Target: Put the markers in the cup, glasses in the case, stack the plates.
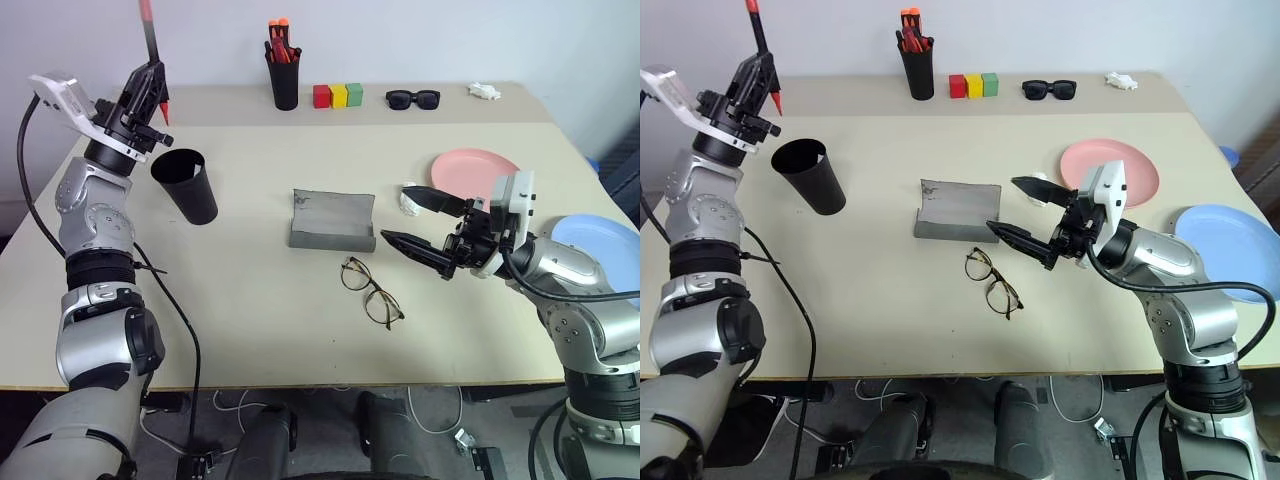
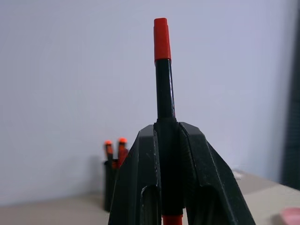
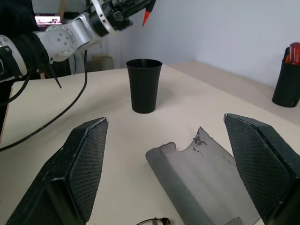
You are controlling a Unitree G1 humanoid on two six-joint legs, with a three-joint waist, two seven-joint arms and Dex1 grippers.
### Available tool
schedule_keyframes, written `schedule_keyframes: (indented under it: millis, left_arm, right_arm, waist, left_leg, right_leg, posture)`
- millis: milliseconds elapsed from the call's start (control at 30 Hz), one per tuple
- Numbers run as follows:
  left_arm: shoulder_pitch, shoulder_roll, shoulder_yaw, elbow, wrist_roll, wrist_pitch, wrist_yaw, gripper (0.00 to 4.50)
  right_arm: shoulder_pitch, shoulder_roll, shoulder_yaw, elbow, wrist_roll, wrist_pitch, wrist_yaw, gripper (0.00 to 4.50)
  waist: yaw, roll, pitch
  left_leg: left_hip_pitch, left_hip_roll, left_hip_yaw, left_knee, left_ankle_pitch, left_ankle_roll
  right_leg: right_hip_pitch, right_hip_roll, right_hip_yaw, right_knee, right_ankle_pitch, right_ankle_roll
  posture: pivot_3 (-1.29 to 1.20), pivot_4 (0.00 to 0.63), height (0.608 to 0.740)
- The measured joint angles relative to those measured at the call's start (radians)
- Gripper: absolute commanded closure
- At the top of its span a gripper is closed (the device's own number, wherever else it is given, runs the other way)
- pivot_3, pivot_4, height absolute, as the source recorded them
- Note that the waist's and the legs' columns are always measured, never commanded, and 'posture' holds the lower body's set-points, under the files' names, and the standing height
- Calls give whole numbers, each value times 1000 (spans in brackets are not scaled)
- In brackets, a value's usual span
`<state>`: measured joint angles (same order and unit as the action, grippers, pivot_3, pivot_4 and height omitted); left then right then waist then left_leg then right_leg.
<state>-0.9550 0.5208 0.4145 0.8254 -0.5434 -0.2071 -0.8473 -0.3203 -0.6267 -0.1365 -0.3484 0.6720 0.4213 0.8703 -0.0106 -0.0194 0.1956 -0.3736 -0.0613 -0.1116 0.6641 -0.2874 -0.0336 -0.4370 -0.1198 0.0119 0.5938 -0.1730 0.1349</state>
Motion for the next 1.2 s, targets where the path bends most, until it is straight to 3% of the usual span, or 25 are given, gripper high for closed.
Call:
schedule_keyframes:
  millis: [567,867,1200]
  left_arm:
    - [43,-37,4,225,79,-192,9,4459]
    - [43,-38,10,232,75,-192,-34,77]
    - [50,-44,9,182,67,-157,-84,77]
  right_arm:
    - [9,4,0,0,-1,-1,-1,450]
    - [9,4,0,0,-2,-6,-1,450]
    - [9,4,0,0,-2,-8,0,450]
  waist:
    - [-1,-1,0]
    - [0,-1,0]
    - [0,-1,0]
  left_leg:
    - [0,0,0,0,0,0]
    - [0,0,0,0,0,0]
    - [0,0,0,0,0,0]
  right_leg:
    - [0,0,0,0,0,0]
    - [0,0,0,0,0,0]
    - [1,0,0,0,0,0]
  posture:
    - [0,150,740]
    - [0,150,740]
    - [0,150,740]
